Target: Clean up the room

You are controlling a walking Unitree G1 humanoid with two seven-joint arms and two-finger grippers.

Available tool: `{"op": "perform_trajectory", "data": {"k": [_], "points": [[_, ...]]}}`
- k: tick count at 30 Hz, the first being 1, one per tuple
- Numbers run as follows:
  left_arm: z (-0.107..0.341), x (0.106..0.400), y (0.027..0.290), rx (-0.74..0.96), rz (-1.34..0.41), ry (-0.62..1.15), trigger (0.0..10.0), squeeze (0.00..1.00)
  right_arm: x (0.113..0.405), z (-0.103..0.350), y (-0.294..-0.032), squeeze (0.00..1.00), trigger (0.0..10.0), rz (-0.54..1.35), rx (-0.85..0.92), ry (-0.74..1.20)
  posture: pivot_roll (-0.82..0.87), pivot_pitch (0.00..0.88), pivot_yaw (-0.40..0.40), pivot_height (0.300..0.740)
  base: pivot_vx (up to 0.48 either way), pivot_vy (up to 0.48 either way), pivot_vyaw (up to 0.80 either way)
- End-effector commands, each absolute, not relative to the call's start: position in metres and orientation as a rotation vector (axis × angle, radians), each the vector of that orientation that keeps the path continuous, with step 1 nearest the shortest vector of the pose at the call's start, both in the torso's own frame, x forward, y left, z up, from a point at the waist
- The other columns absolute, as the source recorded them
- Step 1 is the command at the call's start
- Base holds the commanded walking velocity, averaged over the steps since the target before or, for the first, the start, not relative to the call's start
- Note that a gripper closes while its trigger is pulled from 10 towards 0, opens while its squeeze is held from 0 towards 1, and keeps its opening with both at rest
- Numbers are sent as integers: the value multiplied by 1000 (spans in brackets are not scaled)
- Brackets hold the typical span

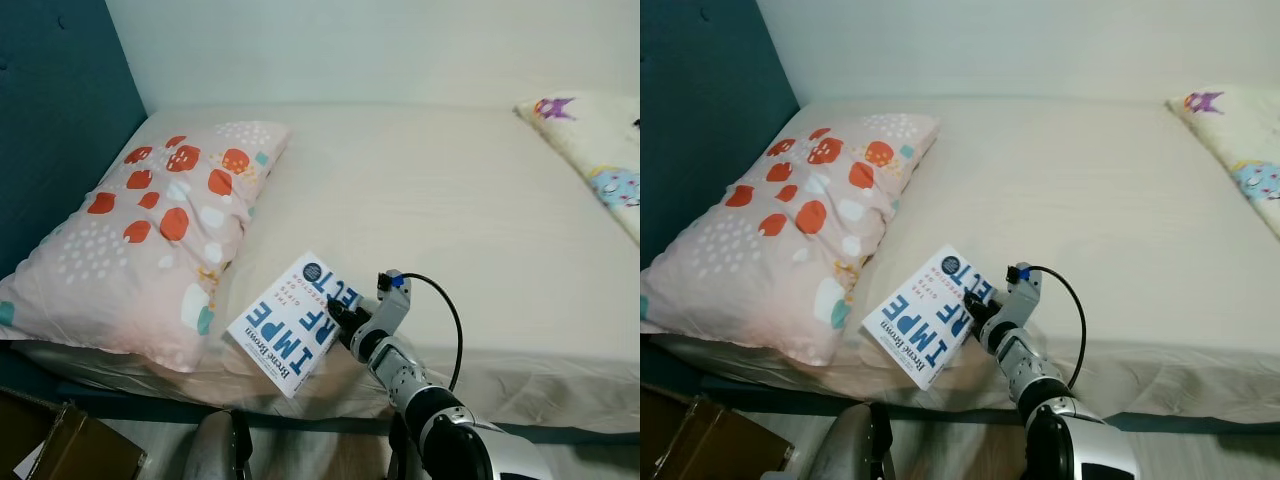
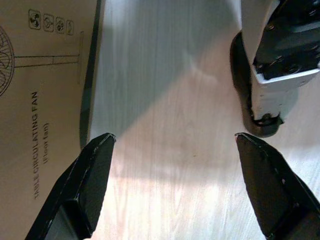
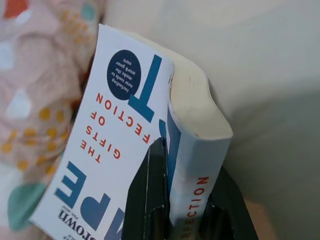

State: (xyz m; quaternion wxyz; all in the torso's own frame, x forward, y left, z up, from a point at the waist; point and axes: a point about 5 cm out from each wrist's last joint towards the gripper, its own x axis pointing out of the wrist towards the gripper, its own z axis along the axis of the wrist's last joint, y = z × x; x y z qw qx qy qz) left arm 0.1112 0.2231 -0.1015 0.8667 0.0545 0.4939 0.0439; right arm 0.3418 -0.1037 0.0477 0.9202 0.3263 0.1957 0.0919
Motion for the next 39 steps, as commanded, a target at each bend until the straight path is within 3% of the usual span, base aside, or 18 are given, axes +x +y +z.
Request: {"op": "perform_trajectory", "data": {"k": [1, 6, 7, 16, 20, 22, 32, 33, 34, 35, 36, 37, 38, 39], "points": [[-103, 98, 231, 127, 95, 1055, 10000, 0, 324, 20, -133, 0, 10000, -66, 723, 468, 253, 302, -17, 520, 0, 0, 0], [-102, 90, 238, 139, 95, 1053, 10000, 0, 325, 22, -142, 0, 10000, -169, 877, 394, 272, 312, -9, 520, 0, 0, 0], [-101, 82, 243, 145, 98, 1054, 10000, 0, 332, 31, -147, 0, 10000, -232, 997, 313, 299, 324, 2, 520, 0, 0, 0], [-99, 73, 249, 154, 96, 1031, 10000, 0, 357, 69, -169, 0, 10000, -407, 1189, 111, 354, 364, 9, 520, 0, 0, 0], [-98, 73, 248, 156, 85, 1013, 10000, 0, 370, 89, -154, 0, 10000, -308, 1182, 94, 355, 376, 10, 520, 0, 0, 0], [-98, 74, 245, 156, 71, 1006, 10000, 0, 379, 102, -128, 0, 10000, -205, 1188, 111, 358, 381, 11, 520, 0, 0, 0], [-98, 72, 239, 159, 43, 991, 10000, 0, 387, 123, -102, 0, 10000, -151, 1341, 83, 376, 391, 8, 520, 0, 0, 0], [-98, 72, 238, 159, 40, 989, 10000, 0, 389, 131, -91, 173, 10000, -91, 1359, 74, 371, 392, 9, 520, 0, 0, 0], [-98, 72, 238, 159, 40, 989, 10000, 0, 389, 131, -91, 173, 10000, -91, 1359, 74, 371, 392, 9, 520, 0, 0, 0], [-98, 71, 238, 159, 38, 991, 10000, 0, 391, 137, -82, 302, 10000, -33, 1359, 70, 367, 391, 9, 520, 0, 0, 0], [-99, 70, 238, 160, 35, 994, 10000, 0, 391, 142, -71, 518, 10000, 34, 1349, 71, 364, 391, 9, 520, 0, 0, 0], [-99, 70, 238, 160, 35, 994, 10000, 0, 391, 142, -71, 518, 10000, 34, 1349, 71, 364, 391, 9, 520, 0, 0, 0], [-99, 70, 237, 160, 34, 996, 10000, 0, 391, 146, -62, 647, 10000, 93, 1341, 73, 358, 392, 9, 520, 0, 0, 0], [-99, 70, 237, 160, 31, 998, 10000, 0, 389, 148, -52, 851, 10000, 153, 1311, 88, 354, 391, 10, 520, 0, 0, 0]]}}
